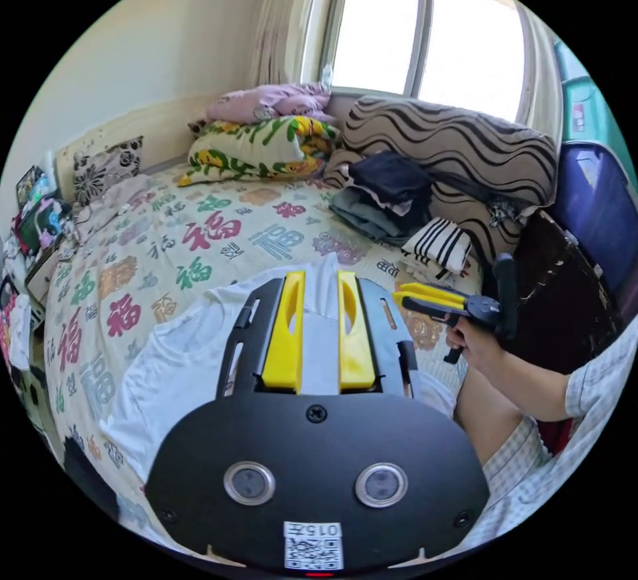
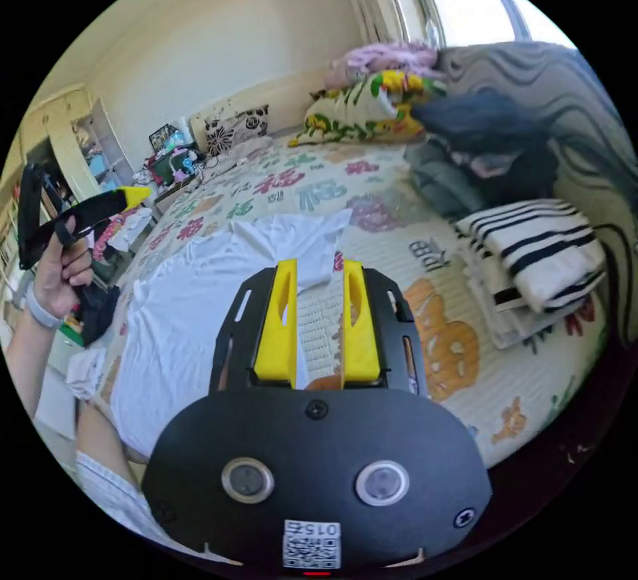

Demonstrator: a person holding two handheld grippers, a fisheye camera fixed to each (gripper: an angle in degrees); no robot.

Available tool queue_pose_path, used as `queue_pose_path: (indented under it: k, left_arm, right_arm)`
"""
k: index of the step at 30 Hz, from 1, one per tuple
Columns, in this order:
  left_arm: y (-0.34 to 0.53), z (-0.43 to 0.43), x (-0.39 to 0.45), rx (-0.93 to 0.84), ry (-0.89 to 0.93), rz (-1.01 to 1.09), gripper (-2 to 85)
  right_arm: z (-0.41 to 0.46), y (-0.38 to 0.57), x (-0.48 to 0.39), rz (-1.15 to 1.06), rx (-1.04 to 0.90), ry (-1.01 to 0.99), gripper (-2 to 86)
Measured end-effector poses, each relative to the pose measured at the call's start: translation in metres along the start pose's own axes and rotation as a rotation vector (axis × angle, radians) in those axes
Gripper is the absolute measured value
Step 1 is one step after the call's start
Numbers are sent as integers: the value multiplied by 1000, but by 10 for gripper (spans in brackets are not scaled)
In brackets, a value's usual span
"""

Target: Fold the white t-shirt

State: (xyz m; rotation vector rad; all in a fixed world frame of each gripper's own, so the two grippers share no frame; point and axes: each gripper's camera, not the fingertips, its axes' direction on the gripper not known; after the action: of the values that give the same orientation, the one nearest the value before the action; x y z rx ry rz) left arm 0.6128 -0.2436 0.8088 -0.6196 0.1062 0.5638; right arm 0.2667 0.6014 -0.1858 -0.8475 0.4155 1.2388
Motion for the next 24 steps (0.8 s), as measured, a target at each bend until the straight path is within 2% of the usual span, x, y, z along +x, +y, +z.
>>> queue_pose_path:
  k: [2,5,8,11,15,18,22,24]
  left_arm:
    - [-42,47,-2,-76,26,14,65]
    - [-98,124,-3,-171,46,33,66]
    - [-141,198,-5,-293,57,18,85]
    - [-171,254,-11,-335,110,-28,103]
    - [-194,319,-12,-478,10,3,72]
    - [-204,325,-17,-400,19,19,20]
    - [-209,307,-42,-264,51,-39,4]
    - [-202,278,-73,-140,105,-127,1]
  right_arm:
    - [38,-24,23,77,-131,-135,95]
    - [71,-45,49,178,-219,-272,90]
    - [87,-63,61,201,-214,-273,78]
    - [103,-80,62,171,-243,-261,45]
    - [115,-93,64,198,-247,-239,7]
    - [117,-103,70,236,-233,-278,-3]
    - [112,-118,67,247,-205,-287,-7]
    - [106,-126,60,211,-184,-274,-8]
